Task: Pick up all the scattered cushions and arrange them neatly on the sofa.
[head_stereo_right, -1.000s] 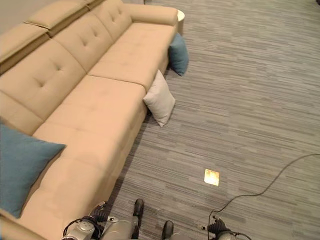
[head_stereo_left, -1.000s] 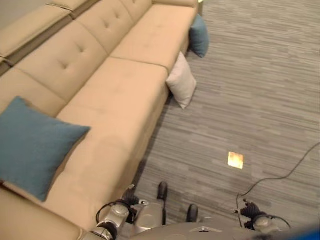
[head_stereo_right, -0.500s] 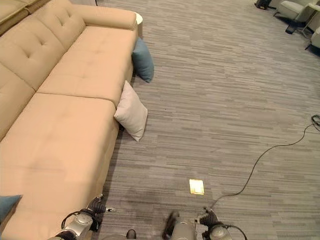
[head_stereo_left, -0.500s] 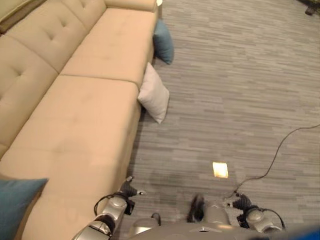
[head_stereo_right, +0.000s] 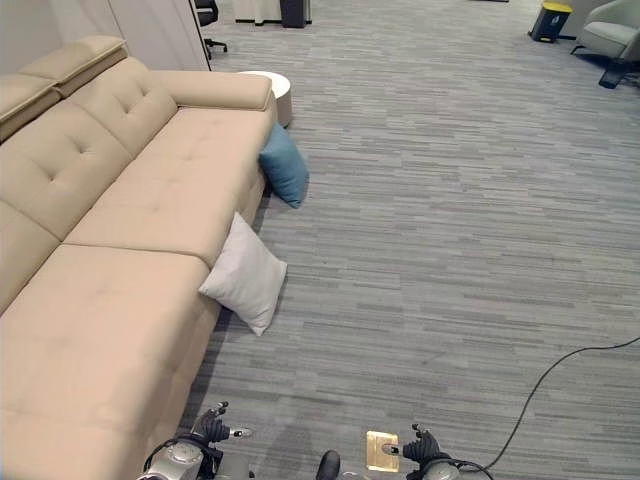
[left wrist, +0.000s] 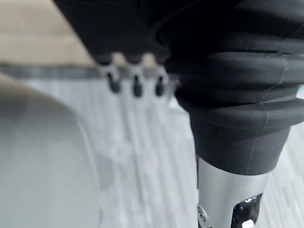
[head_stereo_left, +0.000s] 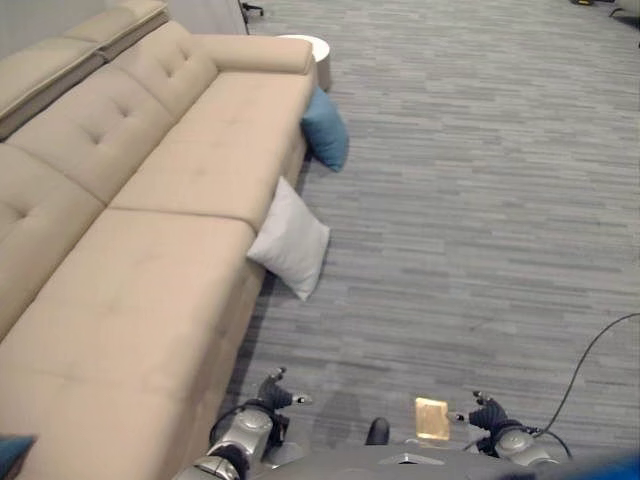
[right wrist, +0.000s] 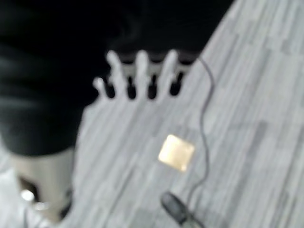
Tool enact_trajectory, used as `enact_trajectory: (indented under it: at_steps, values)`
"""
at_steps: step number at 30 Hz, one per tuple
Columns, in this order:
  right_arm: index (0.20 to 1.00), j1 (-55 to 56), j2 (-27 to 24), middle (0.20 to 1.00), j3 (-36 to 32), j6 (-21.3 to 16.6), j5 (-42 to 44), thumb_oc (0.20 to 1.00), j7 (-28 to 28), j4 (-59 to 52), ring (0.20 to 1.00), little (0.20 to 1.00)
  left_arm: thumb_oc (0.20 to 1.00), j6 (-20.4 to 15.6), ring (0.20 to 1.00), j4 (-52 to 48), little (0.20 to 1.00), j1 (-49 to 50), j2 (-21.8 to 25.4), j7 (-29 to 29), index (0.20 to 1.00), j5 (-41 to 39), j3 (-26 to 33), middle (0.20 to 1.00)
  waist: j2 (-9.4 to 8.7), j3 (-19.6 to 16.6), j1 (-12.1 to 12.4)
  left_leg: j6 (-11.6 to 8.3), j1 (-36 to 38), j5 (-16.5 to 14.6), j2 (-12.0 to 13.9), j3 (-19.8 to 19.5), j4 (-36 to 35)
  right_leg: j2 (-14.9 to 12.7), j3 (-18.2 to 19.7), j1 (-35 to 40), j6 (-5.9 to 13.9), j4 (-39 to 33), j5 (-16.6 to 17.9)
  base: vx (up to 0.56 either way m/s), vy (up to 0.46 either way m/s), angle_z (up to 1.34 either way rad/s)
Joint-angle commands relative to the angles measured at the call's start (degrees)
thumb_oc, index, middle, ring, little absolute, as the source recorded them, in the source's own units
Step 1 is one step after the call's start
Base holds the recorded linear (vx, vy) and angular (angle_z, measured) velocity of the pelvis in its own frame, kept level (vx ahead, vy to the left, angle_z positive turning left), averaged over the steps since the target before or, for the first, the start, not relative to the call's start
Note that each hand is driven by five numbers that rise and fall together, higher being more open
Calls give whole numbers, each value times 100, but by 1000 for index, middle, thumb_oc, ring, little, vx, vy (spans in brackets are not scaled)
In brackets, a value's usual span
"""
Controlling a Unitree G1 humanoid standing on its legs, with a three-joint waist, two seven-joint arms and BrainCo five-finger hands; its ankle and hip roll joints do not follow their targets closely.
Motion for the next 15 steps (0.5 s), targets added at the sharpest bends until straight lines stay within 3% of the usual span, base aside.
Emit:
enact_trajectory:
  at_steps: [1, 3, 6, 8, 9, 12, 14, 15]
  values:
    - [1000, -174, -245, 1000, -32, -119, 179, 1000, -48, -89, 1000, 1000, 1000, -40, 1000, 53, 1000, -41, 156, 58, 1000, 85, -232, 1000, 93, 362, 124, 478, 398, 163, -515, 368, -1756, -228, 269, 119, 928, 324, -144, 299, -67, 22]
    - [1000, -142, -235, 1000, -28, -126, 161, 1000, -57, -90, 1000, 1000, 1000, -36, 1000, 83, 1000, -16, 172, 70, 1000, 103, -196, 1000, 90, 336, 101, 467, 150, 315, -423, 719, -2057, -173, 189, 247, 909, 336, -305, 312, -54, 12]
    - [1000, -148, -171, 1000, -2, -109, 113, 1000, 1, -72, 1000, 1000, 1000, -12, 1000, 227, 1000, 47, 190, 36, 1000, 160, -90, 1000, 91, 255, 246, 493, 272, 426, -479, 646, -2551, -61, 249, 449, 954, 423, -507, 467, 11, 9]
    - [1000, -192, -87, 1000, 15, -147, 72, 1000, 20, -141, 1000, 1000, 1000, -9, 1000, 241, 1000, 88, 240, 47, 1000, 106, 0, 1000, 39, 184, 337, 679, 567, 165, -644, 561, -2603, -279, 207, 386, 1146, 1243, -520, 375, 72, -14]
    - [1000, -193, -88, 1000, 14, -147, 72, 1000, 20, -140, 1000, 1000, 1000, -9, 1000, 241, 1000, 87, 239, 47, 1000, 106, 0, 1000, 40, 172, 336, 680, 555, 177, -643, 561, -2613, -277, 207, 369, 1145, 1241, -512, 256, 80, -18]
    - [1000, -292, -77, 1000, 57, -129, -46, 1000, 51, -157, 1000, 1000, 1000, 7, 1000, 155, 1000, 65, 324, 34, 1000, 58, 5, 1000, 125, 257, 320, 934, 1045, -41, -708, 461, -2760, -575, 213, -262, 1437, 2822, -1, 279, 100, -20]
    - [1000, -332, -67, 1000, 53, -131, -54, 1000, 34, -245, 1000, 1000, 1000, 1, 1000, 94, 1000, 32, 368, 20, 1000, 72, -34, 1000, 211, 253, 265, 1036, 1297, -177, -679, 419, -2857, -758, 117, -559, 1432, 3366, 196, 456, 54, 32]
    - [1000, -348, -86, 1000, 103, -136, -112, 1000, 77, -305, 1000, 1000, 1000, -23, 1000, 36, 1000, -5, 404, 20, 1000, 98, -100, 1000, 261, 242, 165, 1009, 1629, -255, -688, 220, -3019, -753, 113, -991, 1328, 3013, 150, 471, -13, 56]
